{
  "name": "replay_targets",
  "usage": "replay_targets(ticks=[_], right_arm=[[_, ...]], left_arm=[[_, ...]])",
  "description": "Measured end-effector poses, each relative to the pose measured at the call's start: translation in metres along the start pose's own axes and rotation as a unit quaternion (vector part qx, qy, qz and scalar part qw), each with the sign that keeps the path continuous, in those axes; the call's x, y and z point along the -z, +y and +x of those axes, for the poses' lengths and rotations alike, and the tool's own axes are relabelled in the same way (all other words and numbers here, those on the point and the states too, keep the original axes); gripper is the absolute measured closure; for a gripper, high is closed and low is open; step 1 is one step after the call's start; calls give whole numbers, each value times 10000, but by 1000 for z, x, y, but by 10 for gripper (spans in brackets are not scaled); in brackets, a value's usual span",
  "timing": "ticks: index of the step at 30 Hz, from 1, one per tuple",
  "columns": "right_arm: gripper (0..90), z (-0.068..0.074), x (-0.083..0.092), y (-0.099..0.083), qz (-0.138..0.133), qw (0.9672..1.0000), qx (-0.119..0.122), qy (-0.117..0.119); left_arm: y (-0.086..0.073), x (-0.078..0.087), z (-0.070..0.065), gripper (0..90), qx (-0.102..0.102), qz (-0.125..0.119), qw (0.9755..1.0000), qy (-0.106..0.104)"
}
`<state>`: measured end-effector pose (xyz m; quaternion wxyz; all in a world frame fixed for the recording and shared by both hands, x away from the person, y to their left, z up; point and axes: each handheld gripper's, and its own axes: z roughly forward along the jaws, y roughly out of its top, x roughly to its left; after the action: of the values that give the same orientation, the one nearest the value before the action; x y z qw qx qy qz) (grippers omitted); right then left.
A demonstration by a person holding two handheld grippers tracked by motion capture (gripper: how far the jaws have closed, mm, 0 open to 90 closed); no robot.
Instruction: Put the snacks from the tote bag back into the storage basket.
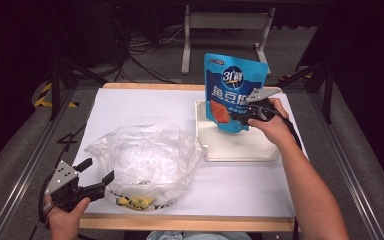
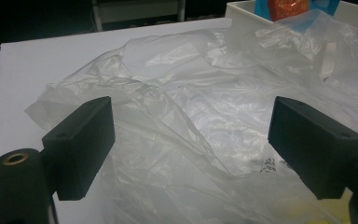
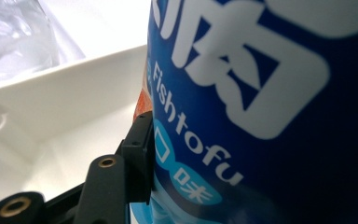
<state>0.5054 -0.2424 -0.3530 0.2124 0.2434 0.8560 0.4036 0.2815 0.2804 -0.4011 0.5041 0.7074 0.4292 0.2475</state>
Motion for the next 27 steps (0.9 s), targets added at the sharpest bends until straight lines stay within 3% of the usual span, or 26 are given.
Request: replay_targets(ticks=[12,27], right_arm=[[514,4,-16,-11,49,10000,5,86],[488,0,-21,-24,-1,9998,-31,196]], left_arm=[[0,0,0,155,21,-25,10000,7],[0,0,0,155,1,5,10000,6]])
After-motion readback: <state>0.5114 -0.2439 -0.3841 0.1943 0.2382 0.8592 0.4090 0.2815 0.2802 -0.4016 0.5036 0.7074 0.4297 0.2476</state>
